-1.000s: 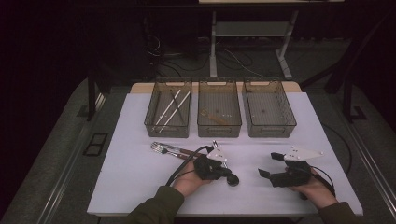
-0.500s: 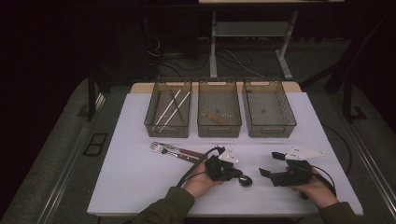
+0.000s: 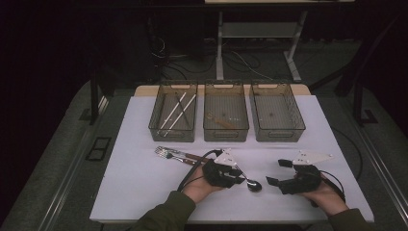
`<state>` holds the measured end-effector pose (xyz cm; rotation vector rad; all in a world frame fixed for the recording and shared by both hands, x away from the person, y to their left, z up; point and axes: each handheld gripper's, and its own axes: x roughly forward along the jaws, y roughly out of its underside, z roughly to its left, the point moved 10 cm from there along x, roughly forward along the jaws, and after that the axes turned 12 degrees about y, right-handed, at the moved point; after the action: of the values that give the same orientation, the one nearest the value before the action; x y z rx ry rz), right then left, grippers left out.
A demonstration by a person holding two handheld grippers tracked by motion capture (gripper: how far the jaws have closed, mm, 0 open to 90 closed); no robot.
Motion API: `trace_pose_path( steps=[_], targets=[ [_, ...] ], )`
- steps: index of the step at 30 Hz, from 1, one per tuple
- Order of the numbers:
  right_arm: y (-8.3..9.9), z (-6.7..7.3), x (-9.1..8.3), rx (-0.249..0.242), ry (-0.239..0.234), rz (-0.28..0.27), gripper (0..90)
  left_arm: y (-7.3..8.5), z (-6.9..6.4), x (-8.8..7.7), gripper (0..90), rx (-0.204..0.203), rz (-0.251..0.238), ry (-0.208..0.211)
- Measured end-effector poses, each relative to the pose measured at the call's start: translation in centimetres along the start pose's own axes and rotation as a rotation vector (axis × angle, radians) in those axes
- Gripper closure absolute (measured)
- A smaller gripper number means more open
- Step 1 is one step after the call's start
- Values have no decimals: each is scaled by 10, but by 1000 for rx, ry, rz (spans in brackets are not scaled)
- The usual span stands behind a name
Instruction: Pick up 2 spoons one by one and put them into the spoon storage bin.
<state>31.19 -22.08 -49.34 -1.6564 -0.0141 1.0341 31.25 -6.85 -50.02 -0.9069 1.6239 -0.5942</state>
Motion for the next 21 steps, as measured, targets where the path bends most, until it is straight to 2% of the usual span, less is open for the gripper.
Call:
trace_pose_path(
  steps=[3,8,11,13,16,19,21],
  targets=[
    [2,5,1,-14,-21,29,165,4,0,-15,612,-20,-28,-11],
    [1,17,3,-6,-68,66,182,16,0,-41,522,-49,-54,-38],
    [0,22,5,-16,-81,73,254,26,-2,-58,483,-67,-69,-53],
    [-2,23,8,-13,-85,75,341,33,-2,-68,449,-78,-77,-67],
    [-6,23,14,-11,-79,78,408,44,-1,-82,381,-105,-90,-90],
    [-11,28,22,-20,-86,88,533,56,1,-98,323,-132,-96,-124],
    [-15,29,31,-52,-65,96,657,64,2,-108,301,-150,-100,-141]
  ],
)
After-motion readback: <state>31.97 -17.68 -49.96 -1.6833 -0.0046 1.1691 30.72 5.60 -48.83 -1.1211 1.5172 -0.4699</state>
